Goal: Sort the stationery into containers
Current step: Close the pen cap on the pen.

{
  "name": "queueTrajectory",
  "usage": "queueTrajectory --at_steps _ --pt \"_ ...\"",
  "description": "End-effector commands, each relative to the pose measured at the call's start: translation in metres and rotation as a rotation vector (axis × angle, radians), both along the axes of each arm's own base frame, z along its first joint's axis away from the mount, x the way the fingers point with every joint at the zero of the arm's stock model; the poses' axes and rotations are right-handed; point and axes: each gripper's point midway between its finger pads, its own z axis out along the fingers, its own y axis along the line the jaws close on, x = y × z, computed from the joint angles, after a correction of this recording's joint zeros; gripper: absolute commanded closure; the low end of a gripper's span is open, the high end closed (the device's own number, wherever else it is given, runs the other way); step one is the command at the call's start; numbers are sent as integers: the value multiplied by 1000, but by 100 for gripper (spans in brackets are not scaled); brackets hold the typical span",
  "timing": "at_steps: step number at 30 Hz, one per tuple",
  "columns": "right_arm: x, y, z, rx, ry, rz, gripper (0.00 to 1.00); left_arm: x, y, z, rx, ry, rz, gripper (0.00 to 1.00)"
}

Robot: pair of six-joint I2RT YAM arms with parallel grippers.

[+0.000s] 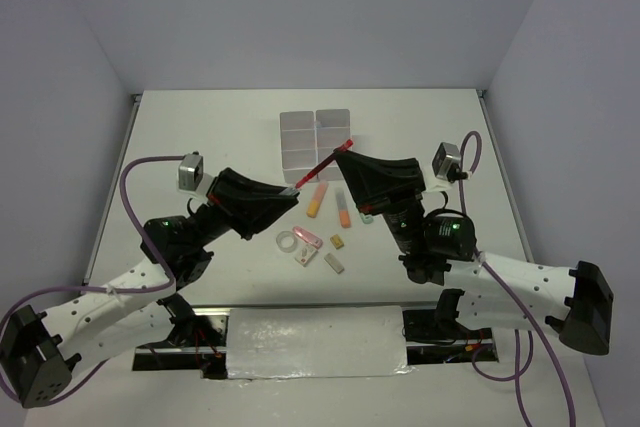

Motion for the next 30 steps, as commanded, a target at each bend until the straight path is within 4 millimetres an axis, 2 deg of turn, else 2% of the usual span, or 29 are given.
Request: queueTrajectory --at_steps 1,5,13,16,20,27,30 --pt "-11 -1 15 15 -69 11 100 -17 11 33 -78 -93 -18 100" --pt "-14 -1 13 12 -76 18 100 -15 11 32 -82 -75 -24 100" --pt "-19 19 8 -49 -130 51 100 -28 9 44 -121 -88 -135 100" --pt "-15 26 -2 -78 -128 41 100 -29 12 47 -142 -70 -140 100" --pt "-22 42 -15 -119 -182 75 100 -25 11 48 -107 -72 -79 100" --pt "-26 46 -33 -76 -207 115 100 -27 21 45 -146 -84 -42 100" --pt "-24 50 -36 -76 -181 137 100 -34 15 44 -126 -121 -83 100"
